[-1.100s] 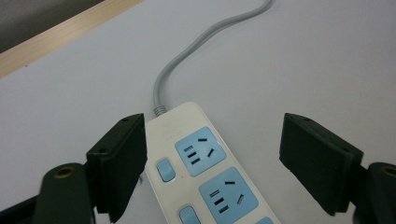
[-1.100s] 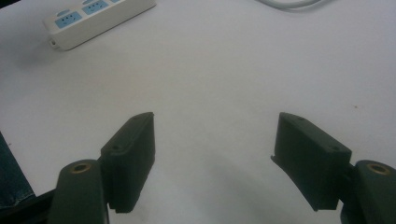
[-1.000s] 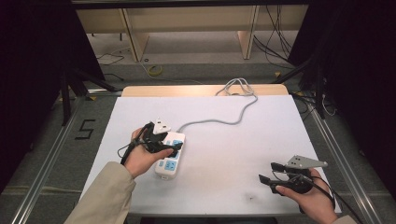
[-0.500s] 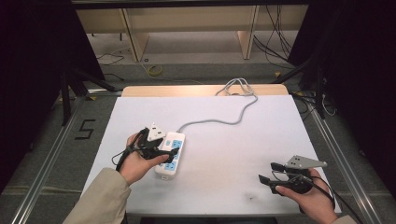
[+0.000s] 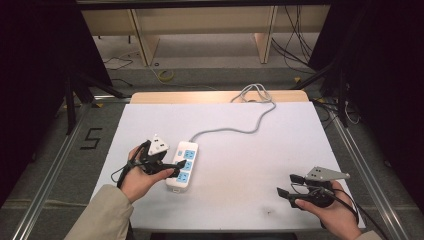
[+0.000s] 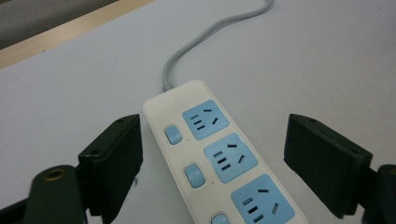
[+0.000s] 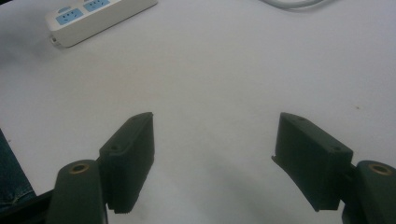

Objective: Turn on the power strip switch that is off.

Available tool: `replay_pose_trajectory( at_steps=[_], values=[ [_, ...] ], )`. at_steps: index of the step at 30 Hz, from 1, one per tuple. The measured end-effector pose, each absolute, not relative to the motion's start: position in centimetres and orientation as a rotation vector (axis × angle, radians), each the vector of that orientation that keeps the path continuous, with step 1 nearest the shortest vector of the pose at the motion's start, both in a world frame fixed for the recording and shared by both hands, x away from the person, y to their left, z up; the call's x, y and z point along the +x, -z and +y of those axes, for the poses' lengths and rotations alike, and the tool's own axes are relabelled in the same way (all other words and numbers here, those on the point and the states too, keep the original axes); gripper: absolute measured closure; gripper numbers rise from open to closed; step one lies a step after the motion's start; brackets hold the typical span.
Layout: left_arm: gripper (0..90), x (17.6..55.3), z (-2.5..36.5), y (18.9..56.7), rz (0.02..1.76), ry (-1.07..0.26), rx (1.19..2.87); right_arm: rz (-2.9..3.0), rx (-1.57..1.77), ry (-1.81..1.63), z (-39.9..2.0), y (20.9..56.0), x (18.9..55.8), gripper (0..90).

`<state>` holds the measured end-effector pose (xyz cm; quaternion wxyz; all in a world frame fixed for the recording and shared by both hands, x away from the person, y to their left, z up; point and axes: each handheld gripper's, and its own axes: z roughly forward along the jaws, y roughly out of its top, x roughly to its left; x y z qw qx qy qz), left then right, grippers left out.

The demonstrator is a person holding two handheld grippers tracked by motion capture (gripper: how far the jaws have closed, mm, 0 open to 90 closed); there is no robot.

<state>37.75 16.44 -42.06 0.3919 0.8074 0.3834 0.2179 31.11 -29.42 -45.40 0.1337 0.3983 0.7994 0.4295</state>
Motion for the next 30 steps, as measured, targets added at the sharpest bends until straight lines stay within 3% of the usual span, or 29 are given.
replay_pose_trajectory(
  at_steps=[30],
  values=[
    [16.1,36.0,21.9,43.9,1.111,-0.631,2.008,2.323,1.147,-1.244,-29.5,45.4,31.1,28.8]
  ],
)
